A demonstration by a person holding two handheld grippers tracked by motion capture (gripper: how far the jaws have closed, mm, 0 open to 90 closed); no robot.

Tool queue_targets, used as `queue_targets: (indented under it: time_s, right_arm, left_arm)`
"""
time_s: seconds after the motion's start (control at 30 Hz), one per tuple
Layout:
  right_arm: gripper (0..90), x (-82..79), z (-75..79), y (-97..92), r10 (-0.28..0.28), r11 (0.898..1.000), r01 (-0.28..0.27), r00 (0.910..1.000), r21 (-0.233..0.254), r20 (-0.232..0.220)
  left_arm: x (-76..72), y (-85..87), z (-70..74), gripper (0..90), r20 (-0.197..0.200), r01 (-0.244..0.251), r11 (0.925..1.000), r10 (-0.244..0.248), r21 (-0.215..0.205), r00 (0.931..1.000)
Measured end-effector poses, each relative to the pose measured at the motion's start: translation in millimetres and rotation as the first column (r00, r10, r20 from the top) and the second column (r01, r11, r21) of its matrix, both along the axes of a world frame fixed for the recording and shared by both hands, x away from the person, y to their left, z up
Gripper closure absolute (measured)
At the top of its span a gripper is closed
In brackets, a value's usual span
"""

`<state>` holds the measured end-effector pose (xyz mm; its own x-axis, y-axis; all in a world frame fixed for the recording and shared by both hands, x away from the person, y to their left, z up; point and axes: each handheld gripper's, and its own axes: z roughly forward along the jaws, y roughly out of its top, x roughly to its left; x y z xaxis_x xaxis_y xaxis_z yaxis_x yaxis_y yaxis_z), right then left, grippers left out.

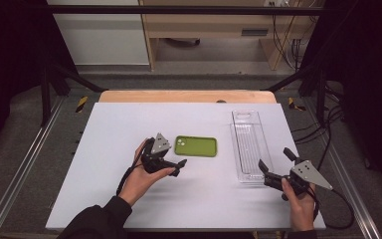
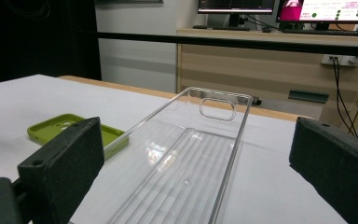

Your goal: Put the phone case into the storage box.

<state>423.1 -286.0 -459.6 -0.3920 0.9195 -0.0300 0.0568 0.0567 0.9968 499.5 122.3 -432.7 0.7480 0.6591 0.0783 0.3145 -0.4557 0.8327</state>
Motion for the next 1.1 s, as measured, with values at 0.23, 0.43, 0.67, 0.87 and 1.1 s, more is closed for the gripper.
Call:
queue_targets:
  time_s: [0.23, 0.43, 0.67, 0.87, 1.1]
  right_arm:
    - [3.4, 0.3, 0.1, 2.0, 0.0, 1.0, 0.0, 1.0, 0.004, -0.002]
    - [3.4, -0.1, 0.7, 1.7, -0.001, 1.0, 0.001, 1.0, 0.012, 0.001]
    - [3.4, 0.9, 0.3, 2.3, 0.001, 1.0, -0.001, 1.0, 0.013, 0.0]
    - [3.5, 1.2, 0.1, 2.7, -0.007, 1.0, 0.007, 1.0, 0.006, -0.006]
    - [3.5, 1.4, 0.0, 3.1, -0.006, 1.0, 0.007, 0.9999, 0.006, -0.008]
  left_arm:
    - [14.4, -16.7, 0.5, 3.1, -0.005, -0.003, 0.9999, 0.003, 0.01, 1.0]
    - [24.8, -31.1, 1.1, 3.1, -0.001, -0.007, 0.9997, 0.007, 0.023, 1.0]
    - [35.6, -41.4, 1.2, 3.5, 0.004, -0.027, 0.9992, 0.027, 0.028, 0.9996]
    - [45.9, -46.9, -5.0, 3.7, -0.015, -0.053, 0.9985, 0.053, 0.017, 0.9985]
    - [50.1, -49.4, -7.8, 5.2, -0.025, -0.077, 0.997, 0.078, 0.008, 0.9967]
